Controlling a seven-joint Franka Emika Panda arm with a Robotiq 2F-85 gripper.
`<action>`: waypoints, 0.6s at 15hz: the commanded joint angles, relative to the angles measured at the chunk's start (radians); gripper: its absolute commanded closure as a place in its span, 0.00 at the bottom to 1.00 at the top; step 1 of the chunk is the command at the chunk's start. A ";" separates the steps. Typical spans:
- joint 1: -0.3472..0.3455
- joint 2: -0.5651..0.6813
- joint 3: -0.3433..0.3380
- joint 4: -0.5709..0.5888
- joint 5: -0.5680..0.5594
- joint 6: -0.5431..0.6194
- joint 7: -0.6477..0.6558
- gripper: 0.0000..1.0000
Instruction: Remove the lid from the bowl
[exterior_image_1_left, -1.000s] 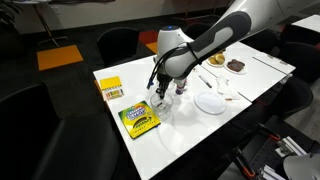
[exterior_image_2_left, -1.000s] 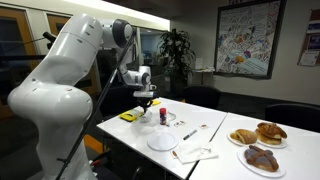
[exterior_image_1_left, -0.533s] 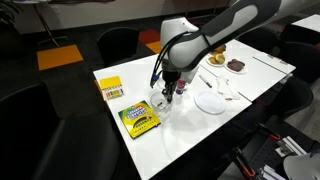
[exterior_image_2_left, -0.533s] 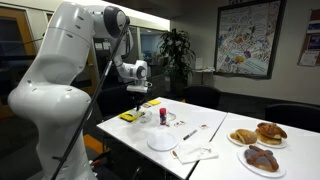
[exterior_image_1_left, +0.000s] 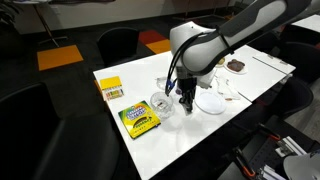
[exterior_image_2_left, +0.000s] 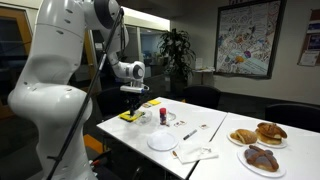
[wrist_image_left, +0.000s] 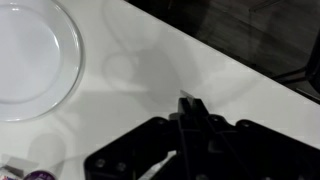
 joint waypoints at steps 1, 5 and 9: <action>0.006 -0.009 -0.020 -0.055 -0.014 0.043 0.047 0.58; 0.023 -0.029 -0.035 -0.061 -0.081 0.074 0.082 0.31; 0.049 -0.060 -0.048 -0.053 -0.216 0.121 0.141 0.03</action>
